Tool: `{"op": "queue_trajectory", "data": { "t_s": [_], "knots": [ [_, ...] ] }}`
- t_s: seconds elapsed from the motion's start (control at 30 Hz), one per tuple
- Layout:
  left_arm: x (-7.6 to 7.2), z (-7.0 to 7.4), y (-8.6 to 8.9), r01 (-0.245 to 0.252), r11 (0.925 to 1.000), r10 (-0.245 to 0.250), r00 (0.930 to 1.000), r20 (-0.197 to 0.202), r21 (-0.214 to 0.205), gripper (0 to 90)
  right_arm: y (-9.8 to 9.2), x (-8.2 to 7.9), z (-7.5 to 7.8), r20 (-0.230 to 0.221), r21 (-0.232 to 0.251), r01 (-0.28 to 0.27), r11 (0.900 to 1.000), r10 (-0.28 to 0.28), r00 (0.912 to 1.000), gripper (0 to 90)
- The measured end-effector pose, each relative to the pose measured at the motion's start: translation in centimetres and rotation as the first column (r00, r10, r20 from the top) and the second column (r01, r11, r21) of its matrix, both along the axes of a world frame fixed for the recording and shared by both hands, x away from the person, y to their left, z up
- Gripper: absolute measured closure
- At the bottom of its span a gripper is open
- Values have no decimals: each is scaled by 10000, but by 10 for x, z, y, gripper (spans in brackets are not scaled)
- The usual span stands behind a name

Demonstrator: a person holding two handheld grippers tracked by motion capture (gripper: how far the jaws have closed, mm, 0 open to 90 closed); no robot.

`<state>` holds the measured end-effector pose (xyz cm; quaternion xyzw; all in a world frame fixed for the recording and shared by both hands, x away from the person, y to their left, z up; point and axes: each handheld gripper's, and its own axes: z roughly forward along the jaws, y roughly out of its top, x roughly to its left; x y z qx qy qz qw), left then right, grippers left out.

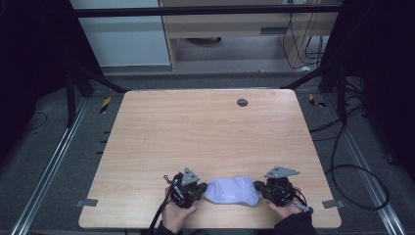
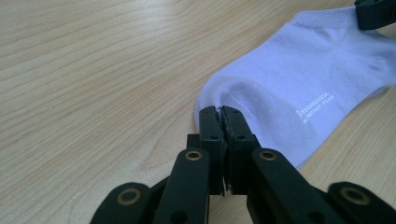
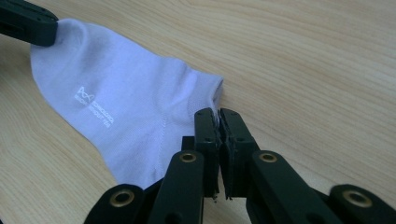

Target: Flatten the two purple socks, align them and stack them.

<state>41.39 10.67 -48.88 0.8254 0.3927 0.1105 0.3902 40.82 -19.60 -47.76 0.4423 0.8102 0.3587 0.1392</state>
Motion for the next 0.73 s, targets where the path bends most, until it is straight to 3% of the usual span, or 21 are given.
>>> {"op": "queue_trajectory", "data": {
  "t_s": [0.17, 0.23, 0.4, 0.57, 0.73],
  "knots": [
    [1, -4, 1, -16, 10000, 16, 10000, -95, 1, 856, 0, 0, -3, -14, -113, -7, 9999, 7, 10000, 858],
    [1, -3, 3, -17, 10000, 17, 10000, -20, -9, 799, 0, -1, -4, 71, -210, 4, 9998, -2, 10000, 812],
    [2, 6, 12, -481, 9980, 508, 9963, 695, -402, 623, -3, -2, -2, 523, 89, 309, 9995, -313, 9981, 679],
    [8, 12, 24, -953, 9934, 1021, 9880, 1157, -634, 462, -14, 1, -1, 1411, 620, 947, 9936, -1026, 9847, 475],
    [14, 14, 38, -1315, 9878, 1415, 9816, 1280, -836, 393, -29, 6, -1, 1627, 1142, 1648, 9797, -1821, 9697, 335]
  ]
}}
